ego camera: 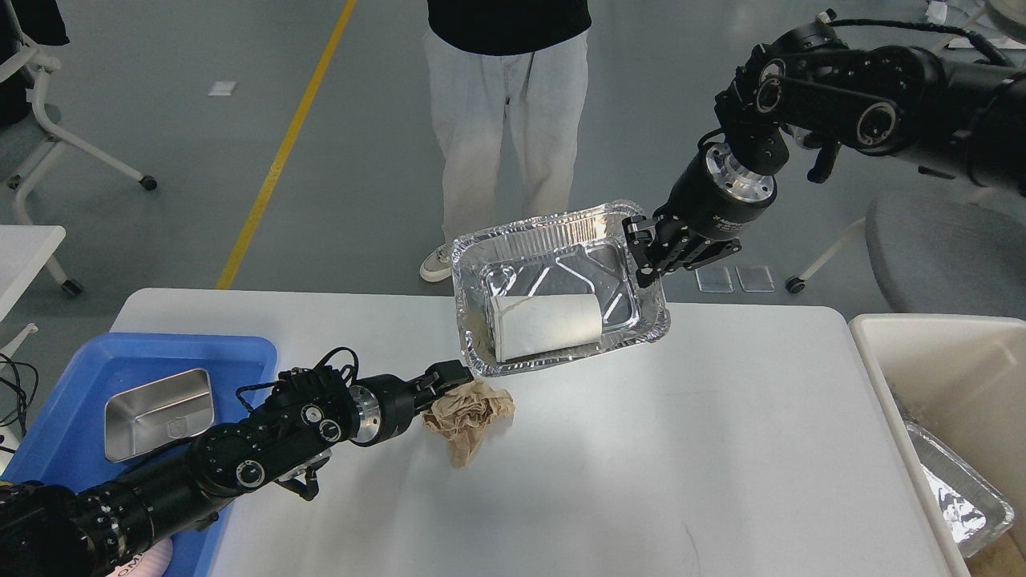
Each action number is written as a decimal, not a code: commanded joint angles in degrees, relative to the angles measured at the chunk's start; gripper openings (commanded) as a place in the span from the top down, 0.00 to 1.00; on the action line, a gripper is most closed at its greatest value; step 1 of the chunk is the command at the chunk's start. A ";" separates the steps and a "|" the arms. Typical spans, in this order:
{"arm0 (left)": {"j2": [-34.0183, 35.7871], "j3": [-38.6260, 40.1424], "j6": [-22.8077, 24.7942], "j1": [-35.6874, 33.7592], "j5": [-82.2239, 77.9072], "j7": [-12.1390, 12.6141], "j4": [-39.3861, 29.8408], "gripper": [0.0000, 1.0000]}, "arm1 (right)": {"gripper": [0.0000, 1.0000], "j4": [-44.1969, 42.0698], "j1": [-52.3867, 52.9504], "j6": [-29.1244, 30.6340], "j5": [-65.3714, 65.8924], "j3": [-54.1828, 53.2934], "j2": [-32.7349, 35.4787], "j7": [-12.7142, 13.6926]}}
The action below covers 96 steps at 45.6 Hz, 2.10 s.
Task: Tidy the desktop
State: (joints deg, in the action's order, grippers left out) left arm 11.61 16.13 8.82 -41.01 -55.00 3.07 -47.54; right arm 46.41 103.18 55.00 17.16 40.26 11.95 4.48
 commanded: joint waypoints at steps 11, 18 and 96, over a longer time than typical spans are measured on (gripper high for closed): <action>0.51 -2.51 3.75 -0.83 0.06 0.00 0.08 0.55 | 1.00 0.08 0.01 0.00 0.51 -0.09 0.18 -0.09; 0.69 -2.60 5.07 -0.65 0.06 -0.79 0.08 0.65 | 1.00 0.08 0.01 0.00 0.51 -0.09 0.88 0.00; 26.34 -4.44 8.67 -3.90 -0.55 -11.77 -28.48 0.06 | 1.00 0.08 -0.43 0.00 2.53 -0.44 2.64 -0.09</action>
State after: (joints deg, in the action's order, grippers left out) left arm 30.98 11.58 17.46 -43.95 -55.54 -8.69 -69.75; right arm 46.64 102.89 55.00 19.68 39.87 14.43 4.43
